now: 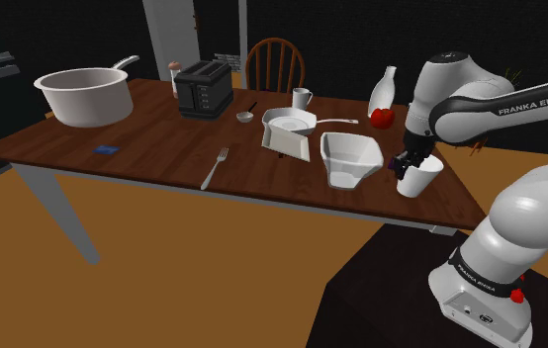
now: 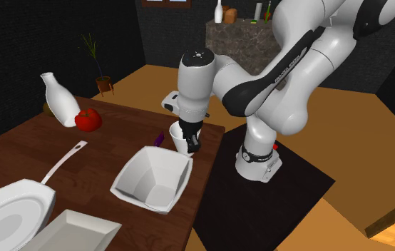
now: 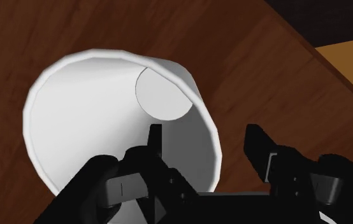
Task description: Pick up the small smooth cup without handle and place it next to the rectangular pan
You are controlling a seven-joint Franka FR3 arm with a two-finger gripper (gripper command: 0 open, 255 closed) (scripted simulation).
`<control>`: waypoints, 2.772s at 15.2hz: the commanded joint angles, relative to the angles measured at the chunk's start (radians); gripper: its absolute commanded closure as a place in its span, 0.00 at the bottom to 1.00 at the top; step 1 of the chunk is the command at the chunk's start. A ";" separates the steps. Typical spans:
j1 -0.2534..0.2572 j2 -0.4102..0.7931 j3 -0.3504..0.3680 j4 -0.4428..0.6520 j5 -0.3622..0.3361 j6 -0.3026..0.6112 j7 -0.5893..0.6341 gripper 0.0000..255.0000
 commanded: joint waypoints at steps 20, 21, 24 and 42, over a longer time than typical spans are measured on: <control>0.019 -0.082 0.008 0.111 0.037 -0.191 -0.041 1.00; 0.021 -0.087 0.009 0.123 0.039 -0.206 -0.044 1.00; 0.024 -0.098 0.012 0.158 0.047 -0.251 -0.054 1.00; 0.031 -0.100 0.030 0.396 0.076 -0.488 -0.103 1.00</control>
